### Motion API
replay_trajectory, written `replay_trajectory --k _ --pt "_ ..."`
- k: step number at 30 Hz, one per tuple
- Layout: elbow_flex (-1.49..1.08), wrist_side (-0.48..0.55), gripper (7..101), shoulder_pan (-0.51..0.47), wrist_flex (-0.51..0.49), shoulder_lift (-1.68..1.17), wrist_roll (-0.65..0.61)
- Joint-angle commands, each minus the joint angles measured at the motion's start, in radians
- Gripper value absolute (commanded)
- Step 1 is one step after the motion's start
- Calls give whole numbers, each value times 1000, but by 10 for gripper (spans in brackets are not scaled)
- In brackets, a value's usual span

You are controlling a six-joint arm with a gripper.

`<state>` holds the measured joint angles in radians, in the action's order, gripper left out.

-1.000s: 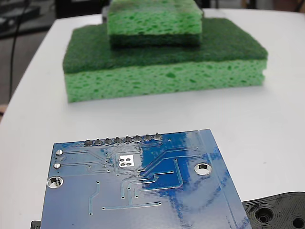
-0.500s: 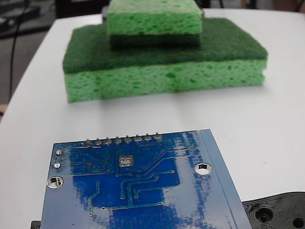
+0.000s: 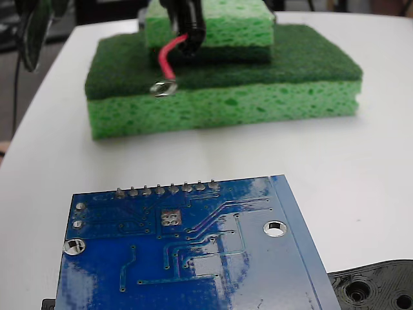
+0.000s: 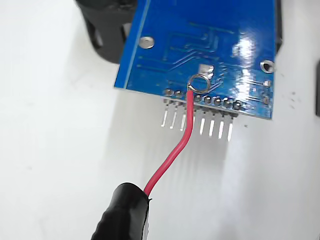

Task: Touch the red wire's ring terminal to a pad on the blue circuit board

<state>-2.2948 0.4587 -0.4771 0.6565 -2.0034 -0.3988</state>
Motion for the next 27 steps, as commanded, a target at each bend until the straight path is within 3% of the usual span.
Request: replay_trajectory --k 1,4,27 --pt "51 57 1003 -17 9 37 -31" --pt "75 91 1003 -26 6 78 -46" --pt "126 74 1003 -9 -52 202 -41"
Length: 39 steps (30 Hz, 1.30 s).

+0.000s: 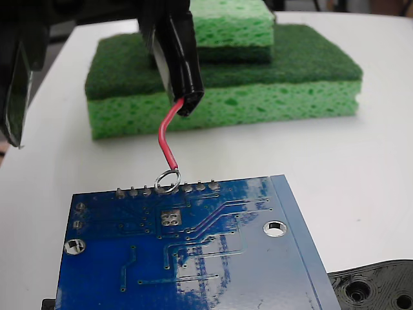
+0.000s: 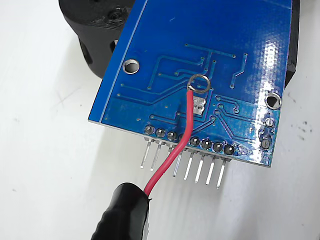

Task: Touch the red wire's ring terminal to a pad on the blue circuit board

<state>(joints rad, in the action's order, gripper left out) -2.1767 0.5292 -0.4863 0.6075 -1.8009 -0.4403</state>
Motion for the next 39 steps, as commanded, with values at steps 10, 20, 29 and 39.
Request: replay_trajectory --k 10,20,29,39 --pt "8 3 1003 -2 -12 21 -3" --pt "2 -2 1003 -2 -15 25 -6" --pt "-14 -9 1003 -5 -26 28 -9" --pt "-12 -11 1003 -5 -26 28 -8"
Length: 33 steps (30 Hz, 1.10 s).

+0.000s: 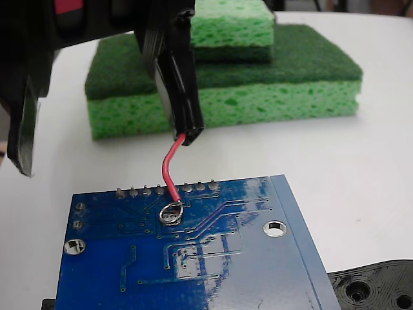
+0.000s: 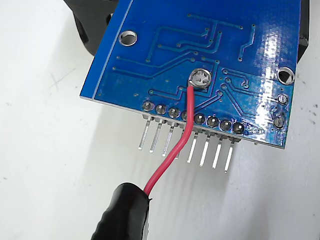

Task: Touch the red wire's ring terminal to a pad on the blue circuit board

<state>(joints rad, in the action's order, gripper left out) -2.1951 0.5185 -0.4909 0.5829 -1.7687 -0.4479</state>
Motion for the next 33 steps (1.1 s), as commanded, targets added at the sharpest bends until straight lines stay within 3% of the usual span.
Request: replay_trajectory --k 1,8,13,22,33 --pt "6 0 1003 0 -2 -5 0" --pt "9 5 1003 2 3 -28 0" --pt "-64 -25 1003 8 -37 -176 81" --pt "-397 -311 1003 149 -120 -626 293" --pt "-678 -440 1003 215 112 -1120 456"
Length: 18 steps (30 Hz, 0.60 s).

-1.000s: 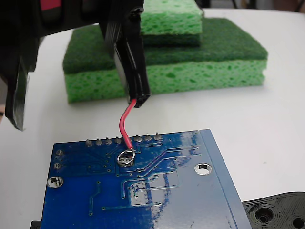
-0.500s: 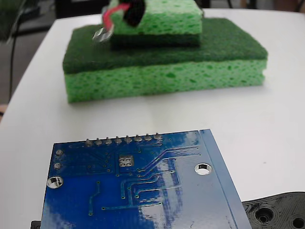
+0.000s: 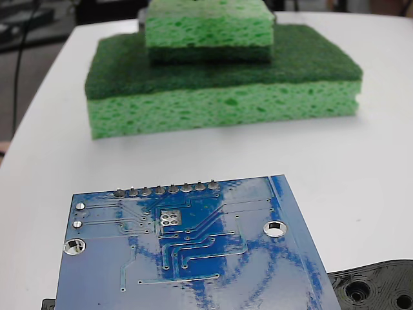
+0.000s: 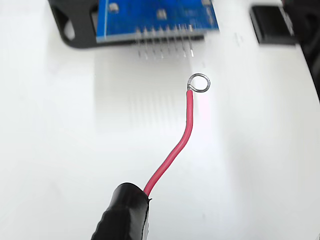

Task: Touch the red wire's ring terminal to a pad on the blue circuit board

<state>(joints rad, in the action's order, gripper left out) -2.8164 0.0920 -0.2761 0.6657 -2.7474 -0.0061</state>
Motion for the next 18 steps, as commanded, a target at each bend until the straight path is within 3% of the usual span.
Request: replay_trajectory --k 1,4,9,14,18 --pt "-77 -3 1003 -2 44 -201 12" --pt "-104 -17 1003 23 95 -307 40" --pt "-86 -48 1003 77 87 -229 87" --pt "-114 -137 1003 179 121 -305 112" --pt "-123 -126 1003 195 117 -307 117"
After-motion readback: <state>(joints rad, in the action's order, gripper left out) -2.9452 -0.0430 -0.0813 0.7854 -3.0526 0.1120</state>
